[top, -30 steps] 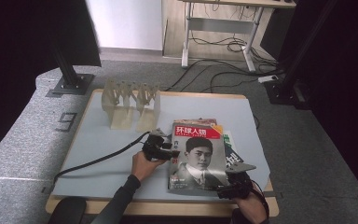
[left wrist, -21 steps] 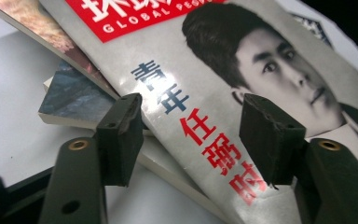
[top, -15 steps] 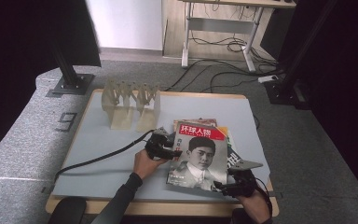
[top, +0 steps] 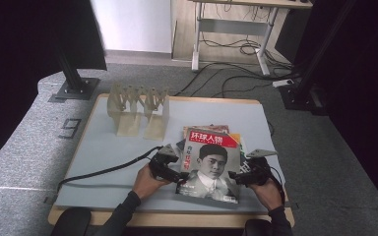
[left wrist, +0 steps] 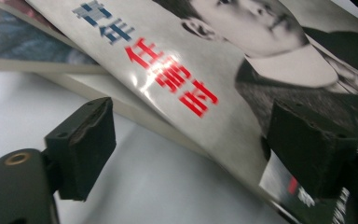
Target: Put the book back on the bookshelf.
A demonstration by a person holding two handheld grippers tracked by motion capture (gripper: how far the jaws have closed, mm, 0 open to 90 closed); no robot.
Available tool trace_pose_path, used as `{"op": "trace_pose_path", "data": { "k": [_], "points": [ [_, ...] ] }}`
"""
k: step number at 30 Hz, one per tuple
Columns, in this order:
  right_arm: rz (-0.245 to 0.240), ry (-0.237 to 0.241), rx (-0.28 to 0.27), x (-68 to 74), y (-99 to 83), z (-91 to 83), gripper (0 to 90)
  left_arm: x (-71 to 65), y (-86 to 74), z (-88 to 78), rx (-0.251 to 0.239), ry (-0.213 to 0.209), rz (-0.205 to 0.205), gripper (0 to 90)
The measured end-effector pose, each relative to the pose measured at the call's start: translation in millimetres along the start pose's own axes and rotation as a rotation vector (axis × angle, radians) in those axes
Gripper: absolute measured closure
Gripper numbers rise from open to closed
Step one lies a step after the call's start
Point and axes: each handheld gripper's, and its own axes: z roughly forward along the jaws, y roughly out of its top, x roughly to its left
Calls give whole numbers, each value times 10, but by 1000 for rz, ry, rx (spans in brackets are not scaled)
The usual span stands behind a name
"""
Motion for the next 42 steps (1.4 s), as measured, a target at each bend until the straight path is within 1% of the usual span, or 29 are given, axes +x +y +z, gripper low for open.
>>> {"op": "trace_pose_path", "data": {
  "k": [2,4,7,10,12,14,16,19,21,23,25,29,31,32,36,39,42],
  "points": [
    [8,-5,-3,-77,47,40,24,-25,-23,-18,6,5,11,141],
    [15,-11,-7,-145,91,76,24,-53,-47,-48,-2,8,19,138],
    [41,-23,-19,-245,161,132,23,-80,-80,-103,-20,8,18,133],
    [58,-35,-24,-327,232,194,23,-85,-125,-156,-25,15,21,133],
    [63,-29,-29,-360,272,234,23,-81,-160,-188,-19,27,26,132],
    [65,-19,-27,-386,321,291,24,-55,-208,-226,-17,41,20,123],
    [66,-15,-22,-414,354,342,31,-14,-264,-271,-5,61,14,122],
    [85,-3,-14,-479,400,428,49,37,-342,-316,20,96,14,123],
    [96,5,-9,-516,420,469,59,63,-399,-322,44,122,19,123],
    [98,9,-8,-547,443,509,61,83,-456,-312,60,135,14,123],
    [109,19,-7,-576,468,551,61,79,-485,-321,49,138,16,128],
    [111,21,6,-604,510,628,66,75,-489,-319,50,140,20,136],
    [115,31,10,-624,525,673,65,75,-489,-320,52,140,22,136],
    [126,37,4,-645,534,693,66,75,-490,-320,54,141,24,135],
    [146,32,-7,-693,568,730,70,70,-493,-315,52,146,23,138],
    [153,52,-14,-695,590,760,71,66,-494,-314,52,149,25,139],
    [151,54,-13,-687,596,765,83,66,-494,-313,52,151,26,140]
  ]
}}
